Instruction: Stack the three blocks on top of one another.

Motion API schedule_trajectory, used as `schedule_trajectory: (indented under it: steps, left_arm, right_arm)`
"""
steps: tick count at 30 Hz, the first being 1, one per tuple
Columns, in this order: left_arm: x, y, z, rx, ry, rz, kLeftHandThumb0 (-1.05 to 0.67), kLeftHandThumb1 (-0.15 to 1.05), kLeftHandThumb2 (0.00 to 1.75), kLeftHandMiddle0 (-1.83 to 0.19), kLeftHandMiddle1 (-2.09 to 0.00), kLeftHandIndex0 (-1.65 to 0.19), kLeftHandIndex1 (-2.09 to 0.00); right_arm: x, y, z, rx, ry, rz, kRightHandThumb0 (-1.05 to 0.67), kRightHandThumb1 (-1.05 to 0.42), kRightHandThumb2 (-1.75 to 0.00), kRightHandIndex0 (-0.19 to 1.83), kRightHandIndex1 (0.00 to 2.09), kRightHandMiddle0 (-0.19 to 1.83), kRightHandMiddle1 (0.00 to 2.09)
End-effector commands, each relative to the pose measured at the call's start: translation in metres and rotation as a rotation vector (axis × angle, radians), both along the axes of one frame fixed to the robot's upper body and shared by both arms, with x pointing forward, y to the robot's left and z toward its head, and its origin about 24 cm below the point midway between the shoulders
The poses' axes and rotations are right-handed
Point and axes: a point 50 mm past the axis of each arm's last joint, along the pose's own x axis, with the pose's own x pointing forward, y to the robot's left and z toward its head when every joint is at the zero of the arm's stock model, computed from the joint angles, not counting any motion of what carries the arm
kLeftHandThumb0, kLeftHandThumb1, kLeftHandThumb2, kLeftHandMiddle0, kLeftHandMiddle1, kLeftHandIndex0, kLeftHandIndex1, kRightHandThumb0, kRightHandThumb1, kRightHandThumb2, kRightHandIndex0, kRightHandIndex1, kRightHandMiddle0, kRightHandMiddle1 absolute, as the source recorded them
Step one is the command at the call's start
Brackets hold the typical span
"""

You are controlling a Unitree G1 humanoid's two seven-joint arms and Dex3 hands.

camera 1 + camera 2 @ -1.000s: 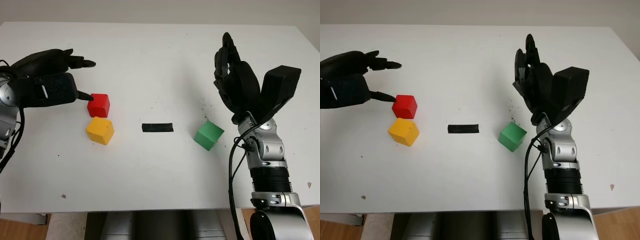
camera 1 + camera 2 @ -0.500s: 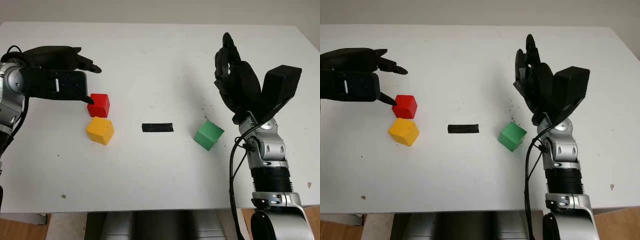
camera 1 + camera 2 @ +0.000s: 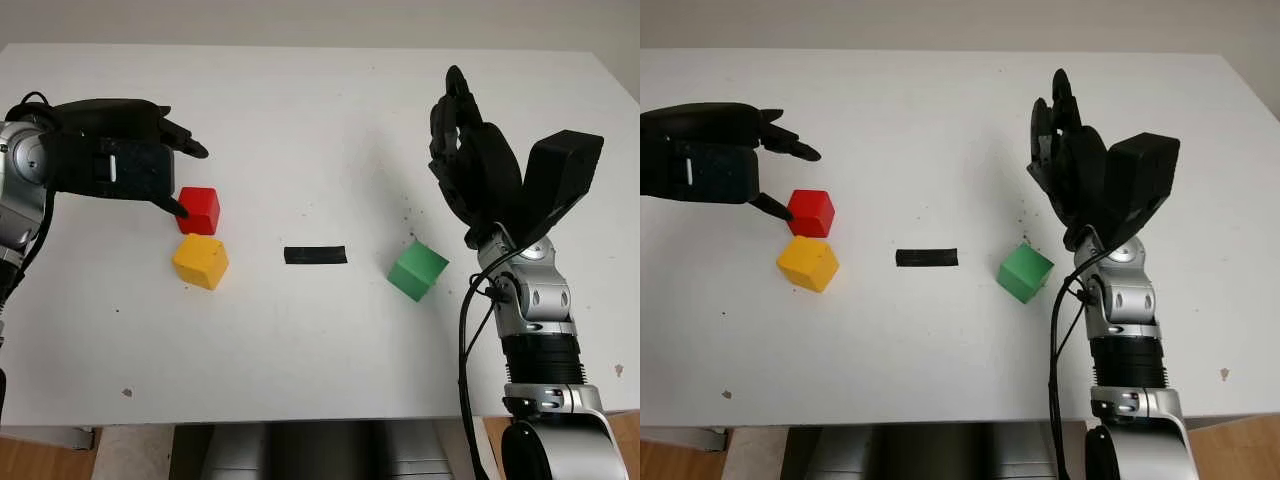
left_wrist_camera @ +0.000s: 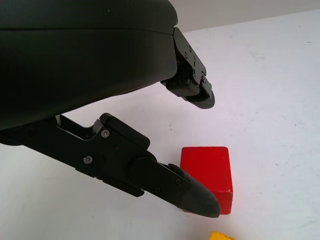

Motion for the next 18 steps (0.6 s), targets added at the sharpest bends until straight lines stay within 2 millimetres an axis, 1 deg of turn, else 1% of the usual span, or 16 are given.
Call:
schedule_trajectory:
  steps: [1,12,18]
  left_arm:
    - [-0.001,-0.001,0.014,0.003,-0.036,-0.003,-0.73,0.86,0.06,0.12,-0.05,-0.43,-0.12]
    - [-0.002,-0.005,0.004,0.088,-0.078,-0.024,-0.67,0.87,0.06,0.09,-0.06,-0.44,-0.14]
    - [-0.002,-0.005,0.001,0.094,-0.050,-0.027,-0.68,0.87,0.06,0.10,-0.05,-0.42,-0.15]
  right_arm:
    - [-0.001,0.001,0.005,0.000,-0.028,-0.003,-0.75,-1.05,-0.68,-0.19,0.00,-0.19,0.00]
    - [-0.002,0.001,0.004,-0.002,-0.027,0.004,-0.74,-1.05,-0.71,-0.19,0.00,-0.19,0.00]
    - [-0.003,0.000,0.003,0.008,-0.021,-0.005,-0.73,-1.05,-0.69,-0.19,0.00,-0.19,0.00]
